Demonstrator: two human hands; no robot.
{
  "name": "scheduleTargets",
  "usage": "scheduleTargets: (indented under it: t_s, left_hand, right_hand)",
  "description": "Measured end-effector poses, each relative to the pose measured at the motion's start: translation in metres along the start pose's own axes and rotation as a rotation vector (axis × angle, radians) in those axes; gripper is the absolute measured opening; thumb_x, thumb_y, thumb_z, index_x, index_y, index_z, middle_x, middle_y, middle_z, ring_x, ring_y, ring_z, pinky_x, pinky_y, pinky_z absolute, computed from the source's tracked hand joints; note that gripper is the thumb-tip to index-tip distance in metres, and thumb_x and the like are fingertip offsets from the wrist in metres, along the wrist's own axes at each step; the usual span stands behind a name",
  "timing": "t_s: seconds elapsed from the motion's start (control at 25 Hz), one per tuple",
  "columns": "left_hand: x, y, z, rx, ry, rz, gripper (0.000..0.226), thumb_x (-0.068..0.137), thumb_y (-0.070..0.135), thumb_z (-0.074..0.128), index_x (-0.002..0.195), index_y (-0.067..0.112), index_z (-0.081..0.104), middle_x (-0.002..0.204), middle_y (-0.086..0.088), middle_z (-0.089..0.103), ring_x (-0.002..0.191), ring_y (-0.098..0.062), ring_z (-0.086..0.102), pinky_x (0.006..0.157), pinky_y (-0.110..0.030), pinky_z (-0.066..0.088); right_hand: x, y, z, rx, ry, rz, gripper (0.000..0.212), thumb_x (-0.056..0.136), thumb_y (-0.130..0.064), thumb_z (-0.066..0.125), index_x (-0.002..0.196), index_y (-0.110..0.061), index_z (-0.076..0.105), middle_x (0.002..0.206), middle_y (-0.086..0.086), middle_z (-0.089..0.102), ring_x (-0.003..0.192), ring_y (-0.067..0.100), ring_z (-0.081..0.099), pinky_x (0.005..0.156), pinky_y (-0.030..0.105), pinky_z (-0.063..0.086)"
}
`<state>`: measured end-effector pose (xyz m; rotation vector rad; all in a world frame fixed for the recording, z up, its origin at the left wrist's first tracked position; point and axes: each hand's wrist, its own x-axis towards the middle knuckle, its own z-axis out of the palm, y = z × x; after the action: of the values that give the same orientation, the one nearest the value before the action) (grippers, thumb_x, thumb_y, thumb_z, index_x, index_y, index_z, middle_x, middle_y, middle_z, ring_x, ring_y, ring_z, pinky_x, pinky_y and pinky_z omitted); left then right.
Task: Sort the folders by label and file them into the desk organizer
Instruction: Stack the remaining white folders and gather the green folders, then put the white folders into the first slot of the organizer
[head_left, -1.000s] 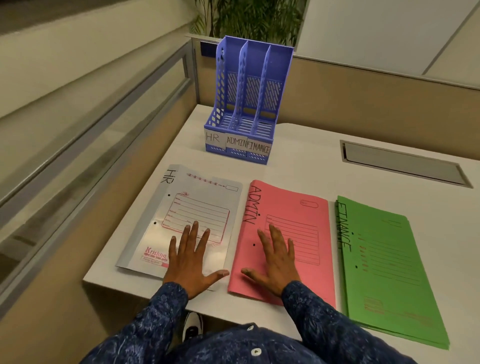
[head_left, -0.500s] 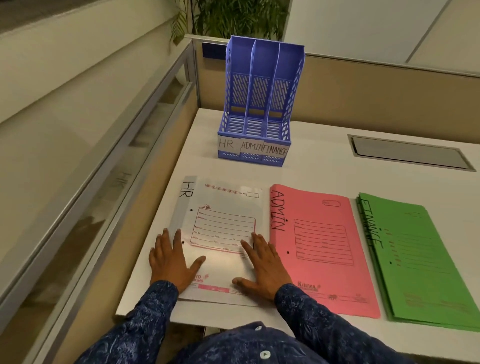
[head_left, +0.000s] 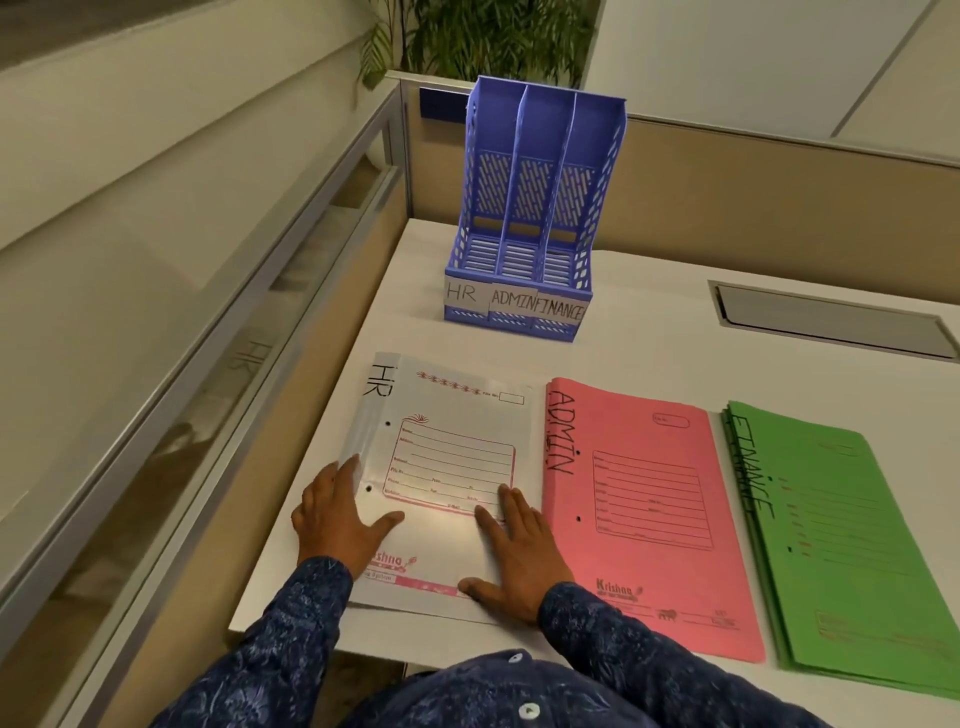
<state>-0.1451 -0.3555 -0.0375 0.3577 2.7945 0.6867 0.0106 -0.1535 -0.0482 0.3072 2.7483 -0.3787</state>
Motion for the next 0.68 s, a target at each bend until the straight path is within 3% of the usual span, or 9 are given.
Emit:
scheduleTargets:
  t_s: [0.16,0.32,0.4,0.56,0.68]
  left_hand:
    - [0.005,0.003,-0.011,-0.269,0.002,-0.106,0.096,0.069,0.042,0.085,0.146,0.021,0.032,0.139,-0.008,0.039,0.118,-0.029,0.049,0.092,-0.047,0.05]
    - [0.017,0.002,-0.023,-0.375,-0.092,-0.134,0.072,0.074,0.042,0.081,0.133,0.023,0.043,0.121,-0.004,0.056,0.095,-0.021,0.057,0.075,-0.035,0.055]
    - [0.019,0.002,-0.027,-0.426,-0.132,-0.151,0.071,0.077,0.041,0.079,0.134,0.023,0.04,0.116,-0.002,0.057,0.095,-0.023,0.059,0.076,-0.036,0.056]
    - [0.02,-0.002,-0.03,-0.543,-0.163,-0.178,0.057,0.086,0.032,0.072,0.132,0.023,0.04,0.123,-0.008,0.059,0.104,-0.031,0.062,0.09,-0.05,0.055]
    - [0.015,-0.004,-0.035,-0.643,-0.175,-0.163,0.038,0.09,0.029,0.067,0.121,0.026,0.045,0.117,-0.009,0.064,0.095,-0.03,0.068,0.08,-0.048,0.059]
  right_hand:
    - [0.0,0.002,-0.004,0.003,-0.005,-0.01,0.1,0.079,-0.079,0.038,0.155,-0.031,-0.006,0.161,0.008,-0.025,0.149,0.026,-0.021,0.115,0.043,-0.014]
    - [-0.001,0.002,-0.007,0.027,-0.007,-0.02,0.1,0.079,-0.078,0.04,0.156,-0.03,-0.002,0.162,0.01,-0.02,0.15,0.027,-0.018,0.118,0.046,-0.009]
    - [0.0,0.003,-0.01,0.033,-0.016,-0.025,0.1,0.079,-0.078,0.042,0.156,-0.03,0.001,0.163,0.01,-0.018,0.15,0.028,-0.017,0.119,0.047,-0.007]
    - [-0.001,0.005,-0.01,0.045,-0.02,-0.035,0.099,0.079,-0.076,0.044,0.156,-0.03,0.003,0.163,0.01,-0.018,0.15,0.028,-0.016,0.12,0.048,-0.006]
    - [-0.001,0.008,-0.009,0.078,-0.025,-0.033,0.097,0.08,-0.074,0.048,0.155,-0.032,0.002,0.163,0.007,-0.019,0.15,0.026,-0.017,0.119,0.045,-0.007]
